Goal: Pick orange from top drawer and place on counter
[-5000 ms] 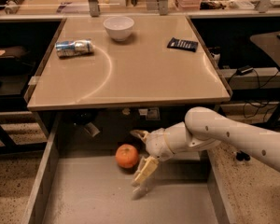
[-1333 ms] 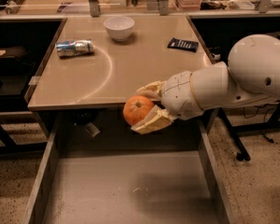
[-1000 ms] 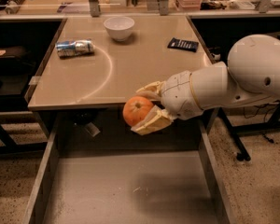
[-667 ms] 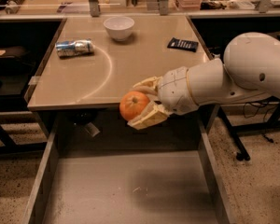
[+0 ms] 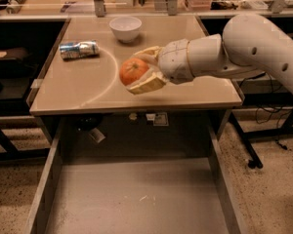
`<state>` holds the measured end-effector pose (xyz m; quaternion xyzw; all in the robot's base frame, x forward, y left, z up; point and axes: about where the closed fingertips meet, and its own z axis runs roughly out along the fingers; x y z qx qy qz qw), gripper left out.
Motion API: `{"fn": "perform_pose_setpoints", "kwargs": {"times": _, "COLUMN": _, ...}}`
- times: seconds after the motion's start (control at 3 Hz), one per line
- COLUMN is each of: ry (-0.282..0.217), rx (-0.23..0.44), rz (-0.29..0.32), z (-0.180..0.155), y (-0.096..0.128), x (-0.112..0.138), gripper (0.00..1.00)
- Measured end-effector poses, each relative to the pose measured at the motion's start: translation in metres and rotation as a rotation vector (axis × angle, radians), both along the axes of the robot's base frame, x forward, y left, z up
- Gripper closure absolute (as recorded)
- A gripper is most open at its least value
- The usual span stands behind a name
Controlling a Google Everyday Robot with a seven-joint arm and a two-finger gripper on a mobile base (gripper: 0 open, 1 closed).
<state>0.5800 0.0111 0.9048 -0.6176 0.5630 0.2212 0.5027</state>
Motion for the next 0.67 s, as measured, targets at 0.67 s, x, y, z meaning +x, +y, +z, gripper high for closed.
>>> {"fn": "perform_pose_setpoints", "kwargs": {"times": 0.67, "ry": 0.037, "rx": 0.064, "rz": -0.085, "z": 0.000, "y": 0.006, "x": 0.090, "gripper": 1.00}}
